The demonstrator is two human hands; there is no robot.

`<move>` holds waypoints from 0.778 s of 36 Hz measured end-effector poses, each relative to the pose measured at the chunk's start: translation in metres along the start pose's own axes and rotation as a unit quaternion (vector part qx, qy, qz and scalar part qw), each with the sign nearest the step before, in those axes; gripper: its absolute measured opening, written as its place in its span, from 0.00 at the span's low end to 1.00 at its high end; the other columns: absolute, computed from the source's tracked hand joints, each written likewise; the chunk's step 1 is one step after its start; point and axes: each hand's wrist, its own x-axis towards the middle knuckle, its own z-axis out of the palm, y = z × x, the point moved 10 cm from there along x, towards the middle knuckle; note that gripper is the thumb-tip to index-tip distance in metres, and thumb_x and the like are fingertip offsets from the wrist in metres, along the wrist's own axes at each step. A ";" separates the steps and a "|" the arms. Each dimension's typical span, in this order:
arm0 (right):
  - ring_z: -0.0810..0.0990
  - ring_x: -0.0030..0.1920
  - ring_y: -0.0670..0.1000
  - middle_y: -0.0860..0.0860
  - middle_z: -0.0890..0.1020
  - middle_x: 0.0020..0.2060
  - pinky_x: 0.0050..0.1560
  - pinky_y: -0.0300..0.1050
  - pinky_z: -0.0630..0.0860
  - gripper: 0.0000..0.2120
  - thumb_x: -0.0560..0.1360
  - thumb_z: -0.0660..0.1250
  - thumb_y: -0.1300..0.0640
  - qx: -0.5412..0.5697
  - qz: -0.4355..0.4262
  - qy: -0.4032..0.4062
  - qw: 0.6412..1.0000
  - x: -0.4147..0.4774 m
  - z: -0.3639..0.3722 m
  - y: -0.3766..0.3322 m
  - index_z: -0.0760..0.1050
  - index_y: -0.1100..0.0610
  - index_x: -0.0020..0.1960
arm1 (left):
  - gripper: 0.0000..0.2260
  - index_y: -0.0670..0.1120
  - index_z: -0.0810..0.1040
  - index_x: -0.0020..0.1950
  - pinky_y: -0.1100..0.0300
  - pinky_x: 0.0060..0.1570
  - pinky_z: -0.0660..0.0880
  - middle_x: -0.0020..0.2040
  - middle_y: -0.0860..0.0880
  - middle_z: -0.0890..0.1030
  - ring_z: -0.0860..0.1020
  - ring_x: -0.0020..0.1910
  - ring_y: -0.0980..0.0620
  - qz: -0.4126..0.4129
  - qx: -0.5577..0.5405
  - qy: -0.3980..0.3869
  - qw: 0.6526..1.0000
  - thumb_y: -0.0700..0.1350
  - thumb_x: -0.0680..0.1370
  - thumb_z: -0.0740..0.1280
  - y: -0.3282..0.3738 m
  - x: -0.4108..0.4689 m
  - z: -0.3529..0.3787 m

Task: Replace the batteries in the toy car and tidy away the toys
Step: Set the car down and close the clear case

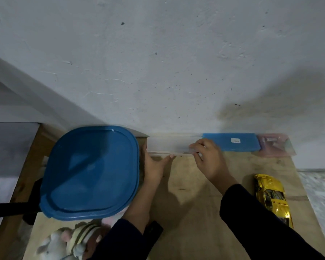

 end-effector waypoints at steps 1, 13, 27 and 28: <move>0.76 0.49 0.54 0.53 0.78 0.48 0.52 0.45 0.71 0.09 0.75 0.64 0.62 0.004 0.008 -0.012 1.000 -0.002 0.004 0.001 0.80 0.57 0.53 | 0.40 0.47 0.59 0.73 0.64 0.61 0.64 0.61 0.54 0.67 0.66 0.61 0.57 -0.005 0.001 -0.006 1.000 0.37 0.67 0.76 -0.002 -0.001 0.000; 0.76 0.51 0.50 0.50 0.79 0.49 0.49 0.37 0.71 0.09 0.76 0.64 0.60 0.001 0.021 -0.017 1.000 0.002 0.013 0.003 0.80 0.57 0.53 | 0.36 0.47 0.57 0.75 0.63 0.61 0.64 0.68 0.50 0.67 0.66 0.64 0.55 -0.027 -0.018 0.016 0.999 0.41 0.72 0.73 -0.008 0.003 0.000; 0.75 0.52 0.52 0.51 0.80 0.46 0.50 0.45 0.76 0.09 0.76 0.65 0.62 0.001 0.051 -0.025 0.998 0.011 0.020 0.010 0.82 0.57 0.53 | 0.31 0.45 0.64 0.72 0.63 0.59 0.69 0.60 0.52 0.72 0.70 0.59 0.57 0.008 0.005 0.073 0.997 0.39 0.72 0.73 -0.001 0.007 0.003; 0.75 0.52 0.52 0.51 0.79 0.46 0.51 0.45 0.75 0.09 0.76 0.65 0.61 0.012 0.052 -0.028 0.998 0.011 0.022 0.012 0.81 0.57 0.53 | 0.31 0.45 0.65 0.71 0.63 0.59 0.69 0.60 0.51 0.73 0.71 0.59 0.57 0.012 0.010 0.083 0.996 0.39 0.72 0.73 0.000 0.006 0.003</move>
